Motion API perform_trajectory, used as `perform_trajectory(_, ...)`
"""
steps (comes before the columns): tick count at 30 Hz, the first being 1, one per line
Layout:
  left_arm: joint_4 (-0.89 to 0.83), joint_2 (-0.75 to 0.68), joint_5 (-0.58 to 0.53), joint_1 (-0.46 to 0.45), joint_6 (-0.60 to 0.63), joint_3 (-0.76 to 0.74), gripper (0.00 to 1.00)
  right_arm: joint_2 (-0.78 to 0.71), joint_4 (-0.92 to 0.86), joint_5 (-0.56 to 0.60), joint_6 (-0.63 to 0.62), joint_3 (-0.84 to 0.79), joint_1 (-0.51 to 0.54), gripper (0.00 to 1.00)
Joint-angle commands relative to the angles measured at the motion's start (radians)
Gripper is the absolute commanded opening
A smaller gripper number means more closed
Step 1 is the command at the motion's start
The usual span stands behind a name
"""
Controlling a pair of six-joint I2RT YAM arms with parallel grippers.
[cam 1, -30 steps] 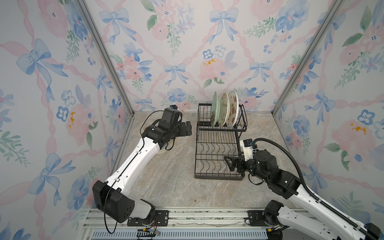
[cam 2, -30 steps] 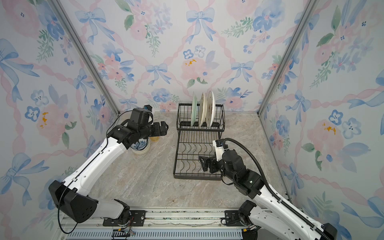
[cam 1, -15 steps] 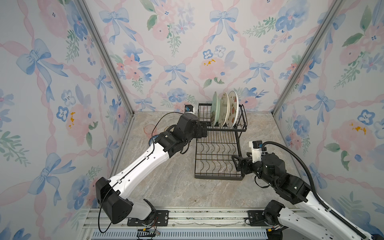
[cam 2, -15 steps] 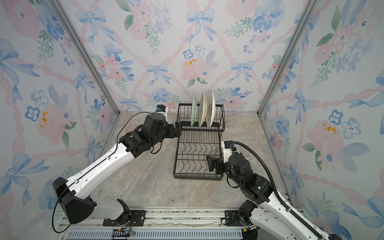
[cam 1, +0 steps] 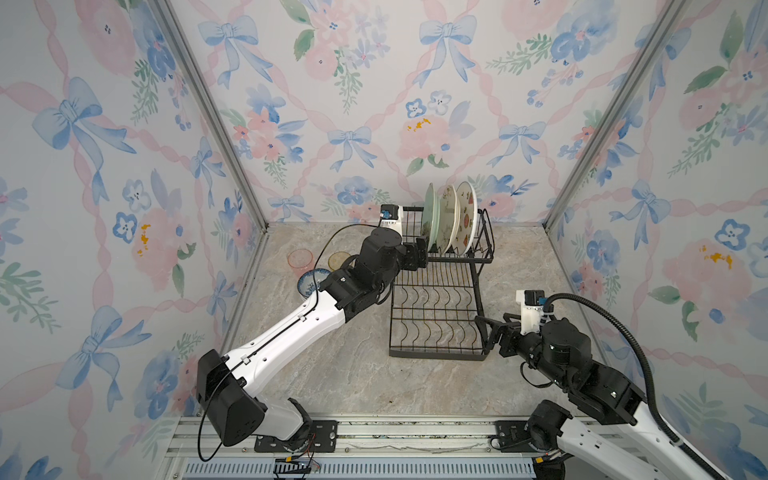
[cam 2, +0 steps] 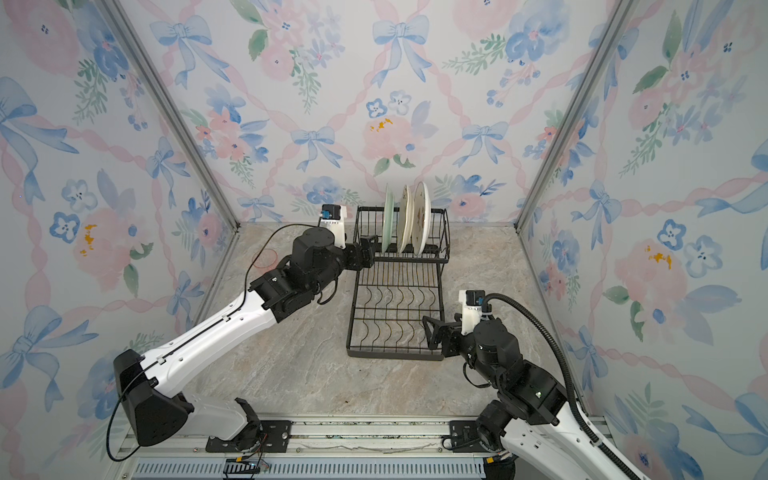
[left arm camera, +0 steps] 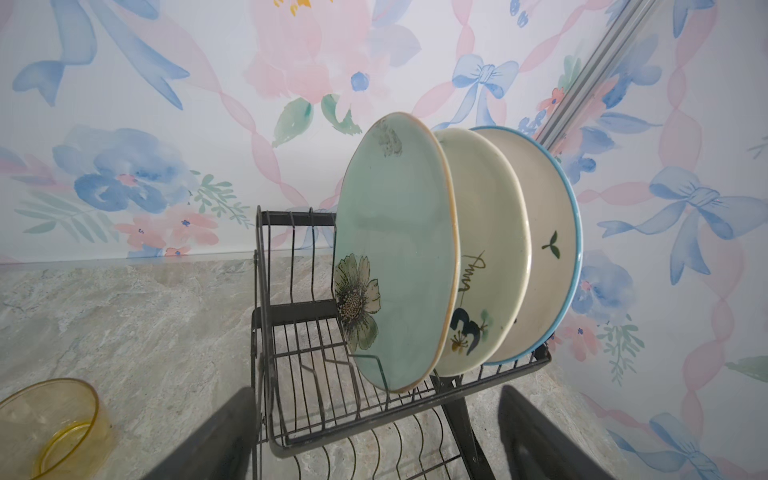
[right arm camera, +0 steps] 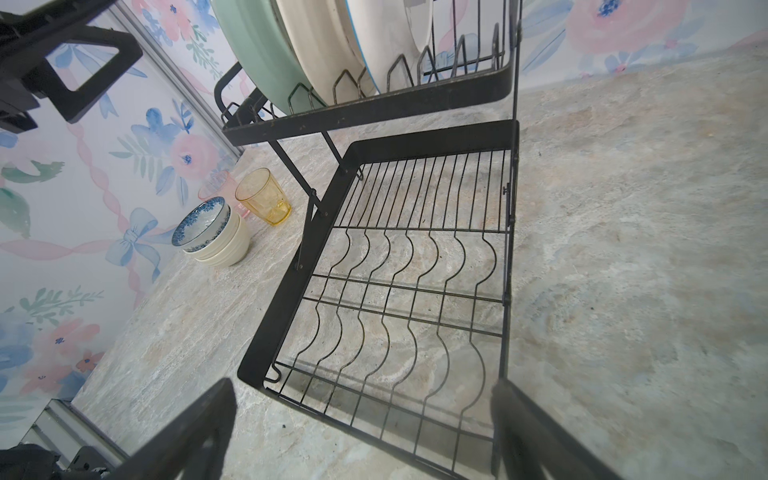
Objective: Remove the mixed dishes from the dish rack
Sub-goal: 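Move the left gripper to the upright plates in the upper rack tier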
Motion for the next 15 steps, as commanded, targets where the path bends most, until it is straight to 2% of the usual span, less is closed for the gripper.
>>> perform_trajectory(1,0.103,0.045,0.021,-0.007,0.021,0.002,0.83,-0.016,-0.051,0.019,0.033,-0.018,-0.011,0.97)
perform_trajectory(7,0.144,0.107,0.043,-0.019,0.033,0.036,0.74,-0.028,-0.094,0.039,0.046,-0.019,-0.01,0.97)
perform_trajectory(15,0.182,0.18,0.033,-0.02,0.072,0.077,0.68,-0.047,-0.096,0.039,0.065,-0.041,-0.011,0.97)
